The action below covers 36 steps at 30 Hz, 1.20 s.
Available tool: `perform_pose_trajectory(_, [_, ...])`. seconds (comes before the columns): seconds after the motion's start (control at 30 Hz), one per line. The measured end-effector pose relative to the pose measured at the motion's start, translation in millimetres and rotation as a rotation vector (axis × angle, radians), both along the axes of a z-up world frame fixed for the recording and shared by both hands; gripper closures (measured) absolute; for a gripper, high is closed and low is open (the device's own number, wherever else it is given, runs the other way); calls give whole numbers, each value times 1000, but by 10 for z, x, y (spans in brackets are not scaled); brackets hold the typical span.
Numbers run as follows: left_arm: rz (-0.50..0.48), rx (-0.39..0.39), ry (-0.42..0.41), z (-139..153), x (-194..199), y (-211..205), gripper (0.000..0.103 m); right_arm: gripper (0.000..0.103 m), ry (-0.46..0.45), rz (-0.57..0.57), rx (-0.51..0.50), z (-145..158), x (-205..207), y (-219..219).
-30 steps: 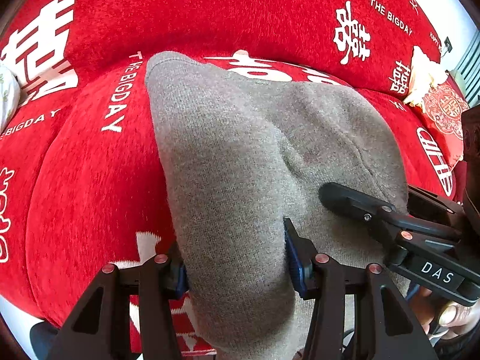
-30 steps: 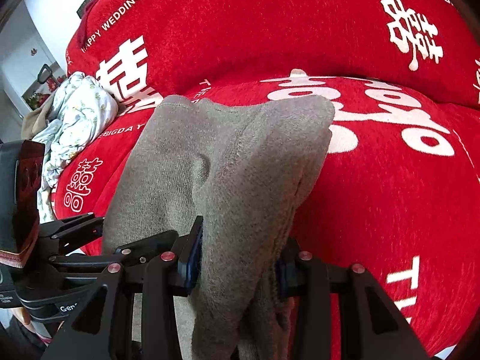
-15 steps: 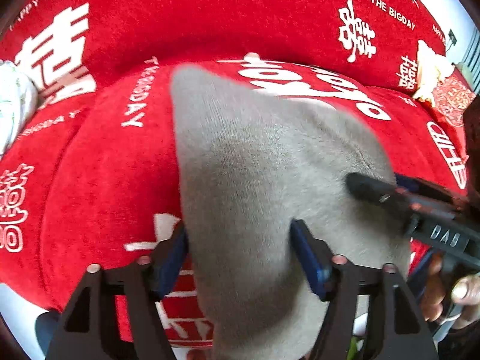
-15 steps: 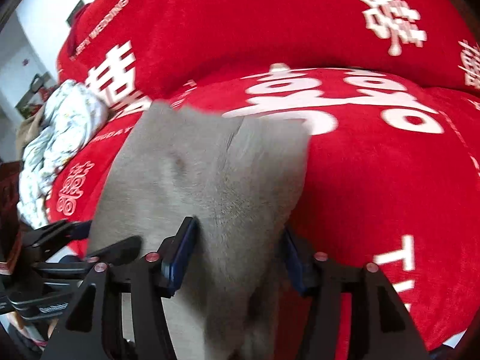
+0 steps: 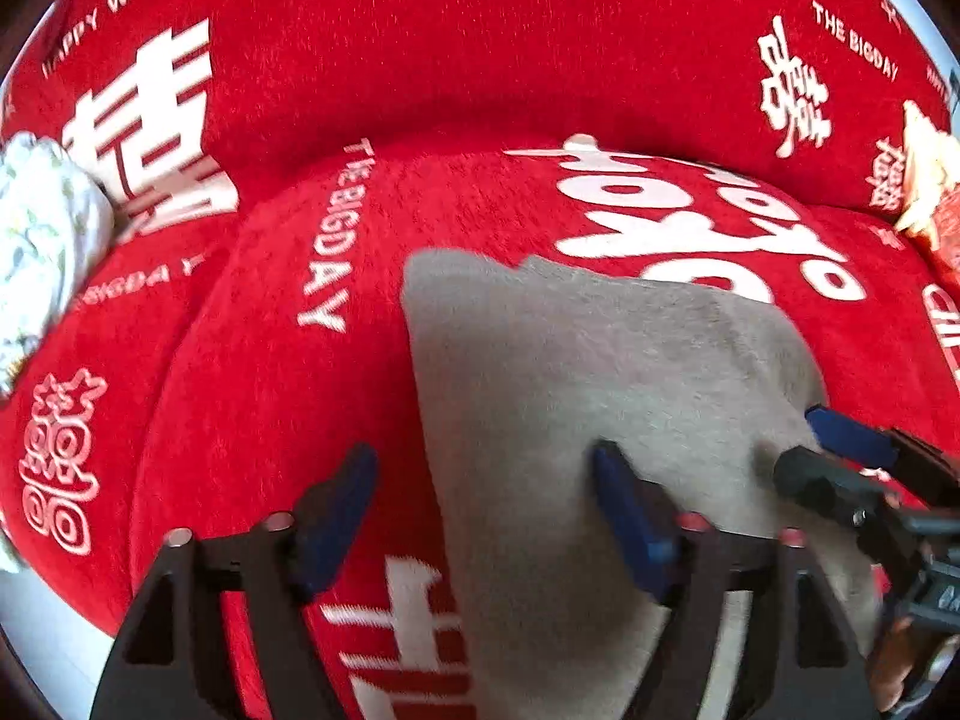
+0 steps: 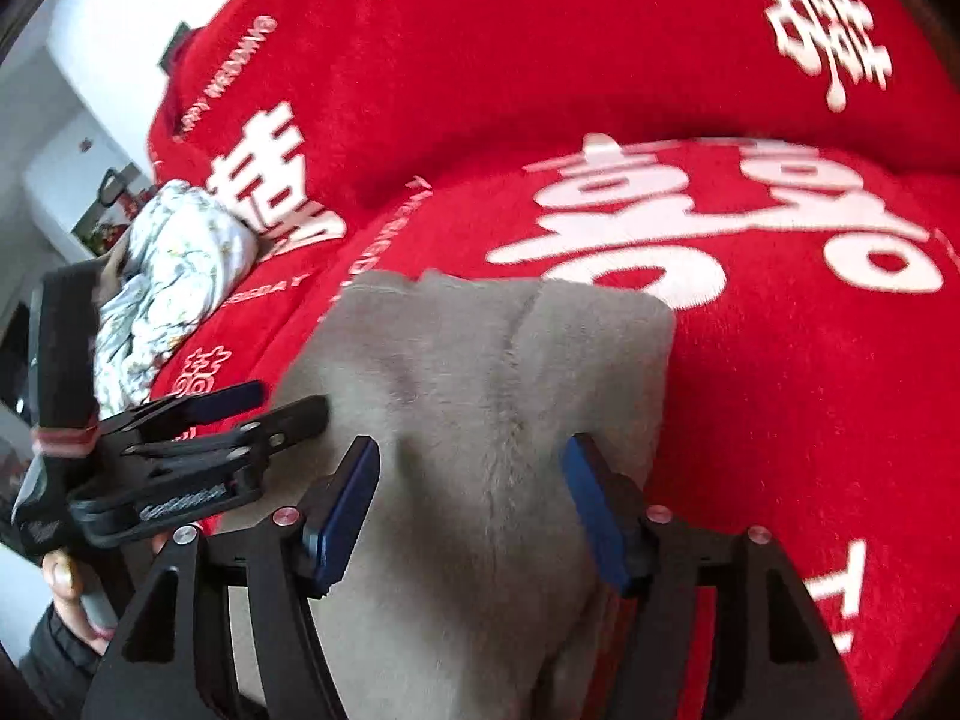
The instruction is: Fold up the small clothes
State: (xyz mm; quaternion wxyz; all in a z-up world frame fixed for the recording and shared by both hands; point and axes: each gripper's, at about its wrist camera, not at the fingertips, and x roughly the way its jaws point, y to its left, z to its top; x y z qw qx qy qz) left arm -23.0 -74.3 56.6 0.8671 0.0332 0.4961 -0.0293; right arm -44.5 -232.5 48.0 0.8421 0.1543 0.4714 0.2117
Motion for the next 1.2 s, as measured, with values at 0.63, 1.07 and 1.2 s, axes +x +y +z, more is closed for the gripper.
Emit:
perform_pose_trajectory(0.63, [-64, 64, -139, 36, -956, 36, 8, 35, -130, 111, -79, -11, -1078, 169])
perform_pose_trajectory(1.07, [-88, 91, -172, 10, -1411, 113, 8, 22, -89, 125, -260, -125, -1462, 200])
perform_pose_trajectory(1.2, [-85, 87, -235, 163, -1592, 112, 8, 20, -131, 104, -358, -2, -1579, 292])
